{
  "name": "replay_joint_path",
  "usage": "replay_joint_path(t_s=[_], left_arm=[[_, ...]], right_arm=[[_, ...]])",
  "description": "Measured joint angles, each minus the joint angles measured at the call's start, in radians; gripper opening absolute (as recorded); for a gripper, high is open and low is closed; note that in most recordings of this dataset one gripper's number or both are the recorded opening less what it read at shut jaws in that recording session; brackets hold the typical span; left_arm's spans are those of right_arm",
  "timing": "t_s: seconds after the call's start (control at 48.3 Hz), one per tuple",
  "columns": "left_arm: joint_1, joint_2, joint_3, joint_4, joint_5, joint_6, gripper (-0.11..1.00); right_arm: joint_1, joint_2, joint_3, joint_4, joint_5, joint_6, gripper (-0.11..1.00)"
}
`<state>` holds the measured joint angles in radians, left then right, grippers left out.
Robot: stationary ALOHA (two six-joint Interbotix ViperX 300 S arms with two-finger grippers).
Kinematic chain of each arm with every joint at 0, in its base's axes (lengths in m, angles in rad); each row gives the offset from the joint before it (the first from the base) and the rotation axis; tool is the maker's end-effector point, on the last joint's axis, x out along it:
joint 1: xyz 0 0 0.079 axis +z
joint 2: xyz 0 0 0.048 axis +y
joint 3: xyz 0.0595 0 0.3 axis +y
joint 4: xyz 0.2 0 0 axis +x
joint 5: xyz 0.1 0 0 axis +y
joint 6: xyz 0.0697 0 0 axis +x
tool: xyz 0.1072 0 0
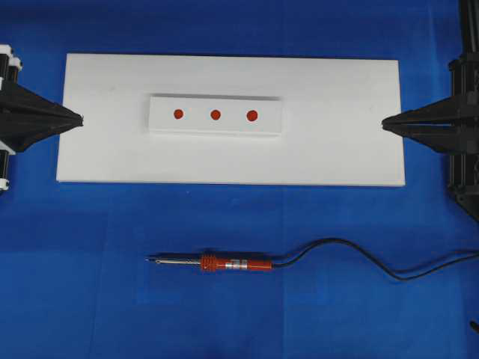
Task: Touch the tip of the soldering iron to the mark.
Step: 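Move the right gripper down over the red soldering iron handle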
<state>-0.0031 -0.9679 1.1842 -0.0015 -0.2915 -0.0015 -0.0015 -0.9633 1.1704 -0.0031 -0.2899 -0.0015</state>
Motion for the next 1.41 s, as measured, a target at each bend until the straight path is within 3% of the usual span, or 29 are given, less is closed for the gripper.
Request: replay_joint_path(t_s=[0.124, 0.435, 0.6, 0.724, 0.931, 1.014, 1.118, 1.408], left_arm=[[0.000, -0.002, 0.000, 0.000, 0.005, -0.005, 0.00], [0.000, -0.002, 0.000, 0.000, 0.005, -0.003, 0.00], [0.002, -0.002, 0.000, 0.002, 0.005, -0.003, 0.00], [0.002, -0.002, -0.002, 0.000, 0.005, -0.005, 0.00], [0.005, 0.000, 0.000, 0.002, 0.005, -0.005, 0.00], [0.008, -0.002, 0.002, 0.000, 0.005, -0.003, 0.00], [0.015, -0.002, 0.003, 0.002, 0.005, -0.005, 0.00], [0.031, -0.002, 0.009, 0.000, 0.006, -0.005, 0.00]], right_arm=[[0.000, 0.009, -0.002, 0.000, 0.018, 0.000, -0.06], [0.009, 0.037, -0.026, 0.000, 0.058, 0.029, -0.06], [0.038, 0.118, -0.067, 0.000, 0.060, 0.055, -0.04], [0.060, 0.207, -0.114, 0.000, 0.071, 0.086, 0.13], [0.098, 0.382, -0.212, 0.000, 0.129, 0.161, 0.72], [0.117, 0.453, -0.261, 0.000, 0.175, 0.187, 0.90], [0.130, 0.541, -0.330, 0.000, 0.241, 0.225, 0.86], [0.172, 0.802, -0.534, 0.002, 0.440, 0.313, 0.88]])
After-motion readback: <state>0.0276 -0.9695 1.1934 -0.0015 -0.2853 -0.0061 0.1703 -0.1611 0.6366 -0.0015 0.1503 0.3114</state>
